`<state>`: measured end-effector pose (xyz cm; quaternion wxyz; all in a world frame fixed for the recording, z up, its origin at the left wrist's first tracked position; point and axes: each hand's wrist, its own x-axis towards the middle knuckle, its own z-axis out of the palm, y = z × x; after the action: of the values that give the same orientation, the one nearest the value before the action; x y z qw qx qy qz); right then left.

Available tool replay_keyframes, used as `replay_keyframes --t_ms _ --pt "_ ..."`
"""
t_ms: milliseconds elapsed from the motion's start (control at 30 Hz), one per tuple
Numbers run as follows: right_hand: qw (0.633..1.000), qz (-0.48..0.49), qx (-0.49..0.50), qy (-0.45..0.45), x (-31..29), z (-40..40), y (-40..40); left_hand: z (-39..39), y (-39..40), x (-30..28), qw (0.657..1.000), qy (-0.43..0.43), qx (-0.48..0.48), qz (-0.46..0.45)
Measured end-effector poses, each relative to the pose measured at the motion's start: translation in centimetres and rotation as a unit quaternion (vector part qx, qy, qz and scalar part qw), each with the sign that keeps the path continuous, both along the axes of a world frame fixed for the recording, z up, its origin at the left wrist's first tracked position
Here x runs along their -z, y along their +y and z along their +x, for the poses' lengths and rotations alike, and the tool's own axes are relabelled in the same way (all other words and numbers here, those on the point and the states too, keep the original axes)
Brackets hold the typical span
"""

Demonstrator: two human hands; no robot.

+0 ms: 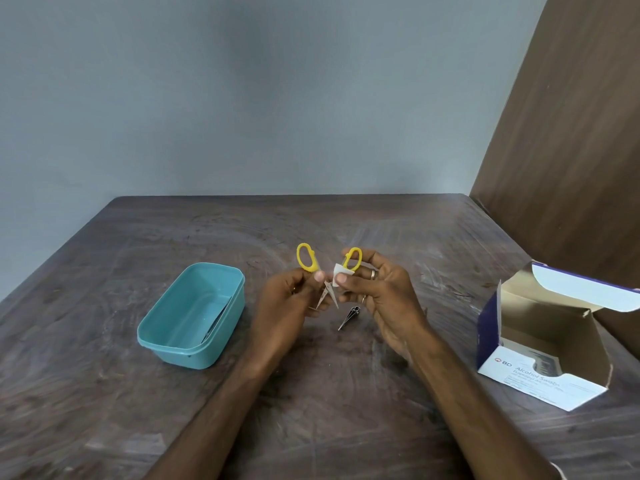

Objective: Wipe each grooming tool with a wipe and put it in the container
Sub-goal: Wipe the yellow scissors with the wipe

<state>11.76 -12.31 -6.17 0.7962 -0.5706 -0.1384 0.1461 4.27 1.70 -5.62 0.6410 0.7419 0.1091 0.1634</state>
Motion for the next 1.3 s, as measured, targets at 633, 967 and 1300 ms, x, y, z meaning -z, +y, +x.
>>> replay_keyframes --t_ms 633,967,1300 --pt "0.984 -0.018 0.155 -0.09 -0.1 0.4 -0.2 0.3 0.7 -0.1 0.986 -0.048 -0.088 -0.136" --pt "0.976 -0.091 0.069 -0.184 0.3 -0.8 0.8 -0.1 -0.4 0.1 0.99 -0.032 -0.011 -0.137" --pt "0.956 -0.166 0.117 -0.212 1.1 -0.4 0.5 -0.2 -0.2 -0.4 0.986 -0.059 -0.021 -0.156"
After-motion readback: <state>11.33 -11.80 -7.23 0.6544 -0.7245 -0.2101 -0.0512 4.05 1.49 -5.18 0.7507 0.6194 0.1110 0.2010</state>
